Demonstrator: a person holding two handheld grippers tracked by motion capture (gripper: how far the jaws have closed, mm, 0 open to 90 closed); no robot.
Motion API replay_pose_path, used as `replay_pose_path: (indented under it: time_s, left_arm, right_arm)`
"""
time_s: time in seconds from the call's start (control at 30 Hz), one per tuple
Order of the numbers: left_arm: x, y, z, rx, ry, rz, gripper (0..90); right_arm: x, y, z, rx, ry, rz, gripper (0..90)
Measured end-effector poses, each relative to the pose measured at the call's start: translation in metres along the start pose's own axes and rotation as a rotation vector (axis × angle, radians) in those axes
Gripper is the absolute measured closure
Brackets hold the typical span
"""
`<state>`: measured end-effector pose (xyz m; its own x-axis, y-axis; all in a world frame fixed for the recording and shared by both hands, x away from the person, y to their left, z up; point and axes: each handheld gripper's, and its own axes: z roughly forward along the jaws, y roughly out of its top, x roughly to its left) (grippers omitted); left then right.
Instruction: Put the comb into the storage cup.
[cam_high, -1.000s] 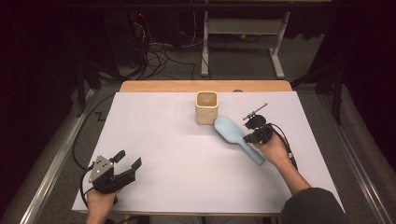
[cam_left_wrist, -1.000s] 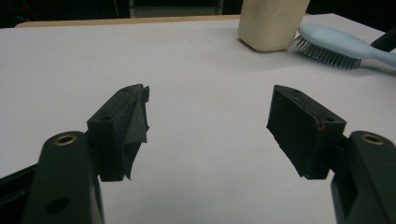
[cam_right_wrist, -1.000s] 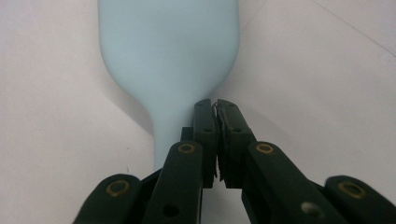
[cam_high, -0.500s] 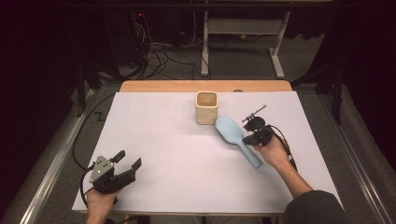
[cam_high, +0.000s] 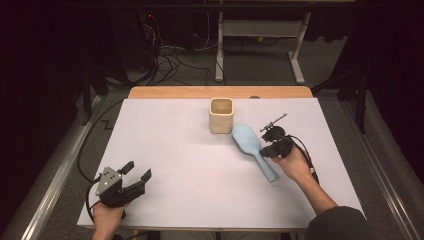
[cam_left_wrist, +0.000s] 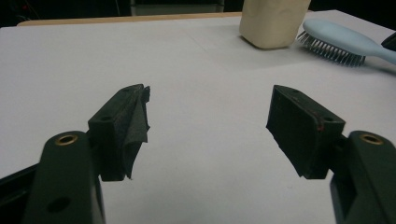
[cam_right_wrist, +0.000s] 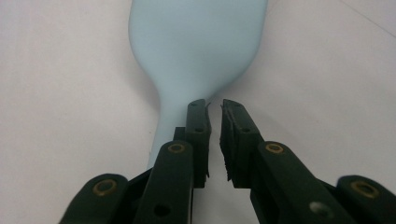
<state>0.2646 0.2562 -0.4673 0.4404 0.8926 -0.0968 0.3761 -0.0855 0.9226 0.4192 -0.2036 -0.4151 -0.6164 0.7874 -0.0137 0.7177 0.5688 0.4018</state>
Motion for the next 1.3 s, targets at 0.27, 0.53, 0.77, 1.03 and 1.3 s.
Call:
replay_pose_path:
  time_s: [0.27,0.53,0.77,1.03,1.3]
  left_arm:
    - [0.0,0.0,0.0,-0.002,0.001,-0.003,29.7]
    - [0.0,0.0,0.0,0.0,0.001,-0.002,29.7]
    - [0.0,0.0,0.0,-0.005,0.001,-0.005,29.7]
    - [0.0,0.0,0.0,-0.004,0.001,-0.004,29.7]
    - [0.001,0.0,0.0,-0.006,0.003,-0.005,29.7]
  right_arm:
    - [-0.004,-0.003,-0.008,-0.029,0.003,0.043,71.3]
    - [0.003,-0.004,-0.01,-0.017,0.015,0.073,50.3]
    - [0.011,-0.001,-0.002,-0.011,0.023,0.067,45.8]
    - [0.018,0.003,0.009,0.031,0.007,0.059,45.0]
    - [0.021,0.007,0.017,0.048,-0.009,0.061,55.4]
